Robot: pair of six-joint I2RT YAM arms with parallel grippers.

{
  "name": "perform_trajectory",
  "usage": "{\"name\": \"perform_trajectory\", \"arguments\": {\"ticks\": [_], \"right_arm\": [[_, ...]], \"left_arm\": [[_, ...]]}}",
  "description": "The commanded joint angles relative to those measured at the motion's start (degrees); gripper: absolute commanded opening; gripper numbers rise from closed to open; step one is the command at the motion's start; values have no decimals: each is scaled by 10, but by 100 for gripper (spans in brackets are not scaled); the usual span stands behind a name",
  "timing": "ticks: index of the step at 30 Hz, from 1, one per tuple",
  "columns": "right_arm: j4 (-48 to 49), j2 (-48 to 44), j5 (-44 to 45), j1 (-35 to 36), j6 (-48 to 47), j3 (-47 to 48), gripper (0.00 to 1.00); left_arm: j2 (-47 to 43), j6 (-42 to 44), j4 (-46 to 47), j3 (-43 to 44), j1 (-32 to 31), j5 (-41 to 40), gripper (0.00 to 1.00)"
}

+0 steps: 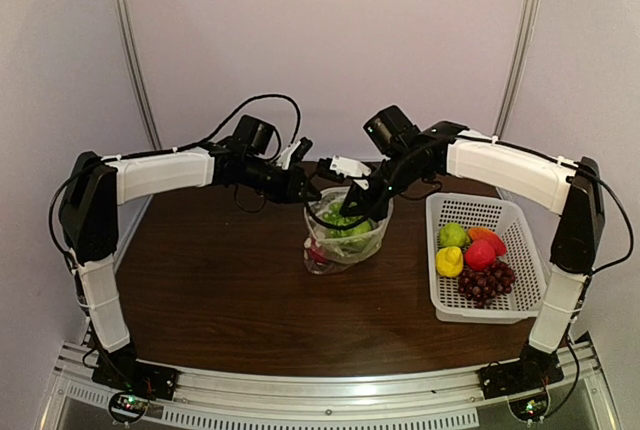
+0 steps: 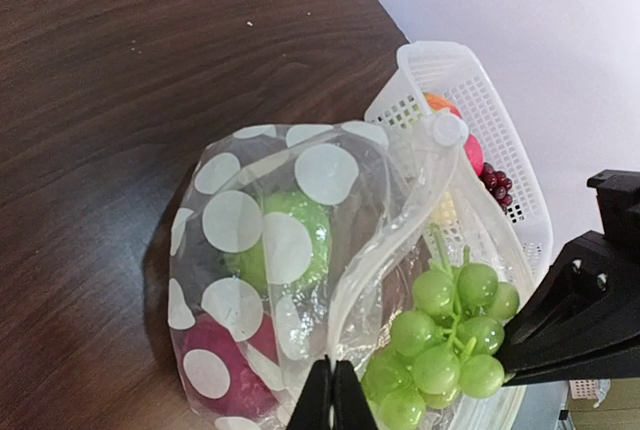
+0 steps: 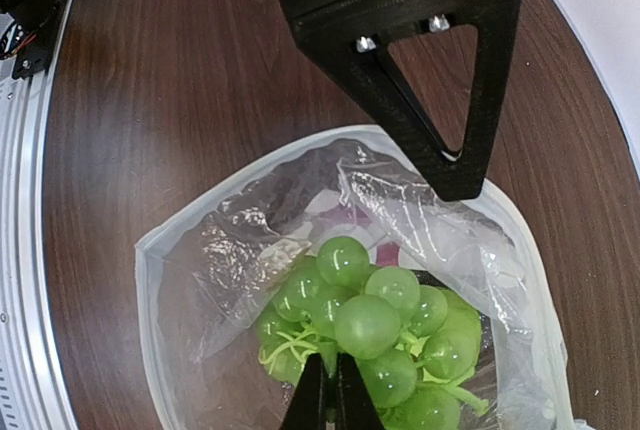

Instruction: Open the zip-top bag and remove the fake food

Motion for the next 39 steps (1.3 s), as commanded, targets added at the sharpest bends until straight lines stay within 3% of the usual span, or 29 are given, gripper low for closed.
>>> {"name": "perform_trajectory", "arguments": {"ticks": [1,6,14,21,32,39], "right_arm": [[-25,-26,-36,5,2,39,0],[-29,-40,-43,5,10,65,0],[-23,-57,55,2,6,78,0],[-21,-94,70,-33,15,78,0],[-24,-166,32,-159,36,32,0],[-29,-231,48,-254,13,-55,0]], "left_arm": [[-19,7,28,3,3,16,0],[-19,7,29,2,3,16,0],[-19,10,29,2,3,16,0],[-19,10,29,0,3,13,0],[-15,11,29,-1,3,5,0],[-13,11,28,-2,3,2,0]]}}
